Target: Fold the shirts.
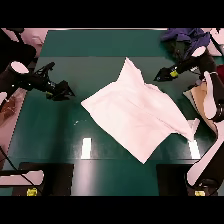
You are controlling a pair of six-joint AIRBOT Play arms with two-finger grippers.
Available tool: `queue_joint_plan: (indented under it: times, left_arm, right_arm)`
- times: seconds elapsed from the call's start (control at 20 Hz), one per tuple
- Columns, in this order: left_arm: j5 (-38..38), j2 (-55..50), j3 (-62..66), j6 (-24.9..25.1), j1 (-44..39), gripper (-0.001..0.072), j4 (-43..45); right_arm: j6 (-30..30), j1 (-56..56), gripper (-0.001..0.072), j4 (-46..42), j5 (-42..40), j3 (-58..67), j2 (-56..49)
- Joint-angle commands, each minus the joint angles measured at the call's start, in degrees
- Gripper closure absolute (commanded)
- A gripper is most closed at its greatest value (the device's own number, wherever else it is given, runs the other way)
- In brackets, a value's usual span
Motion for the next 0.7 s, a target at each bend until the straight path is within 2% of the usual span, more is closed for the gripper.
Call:
queue_joint_plan:
  times: [0.0,0.45,0.65]
  left_arm:
    - [-0.33,0.35,-0.09,0.90,0.15,0.0280,-0.68]
    - [1.05,0.37,-0.09,0.96,0.15,0.0280,-1.51]
    - [1.31,0.37,-0.09,1.46,0.15,0.0280,-3.54]
  right_arm:
    - [0.50,-0.02,0.0259,-0.02,1.49,0.00,-2.69]
    - [-0.59,4.44,0.0269,1.36,2.99,-0.02,-3.61]
    - [-0.76,6.21,0.0335,-2.10,4.44,-0.02,-3.58]
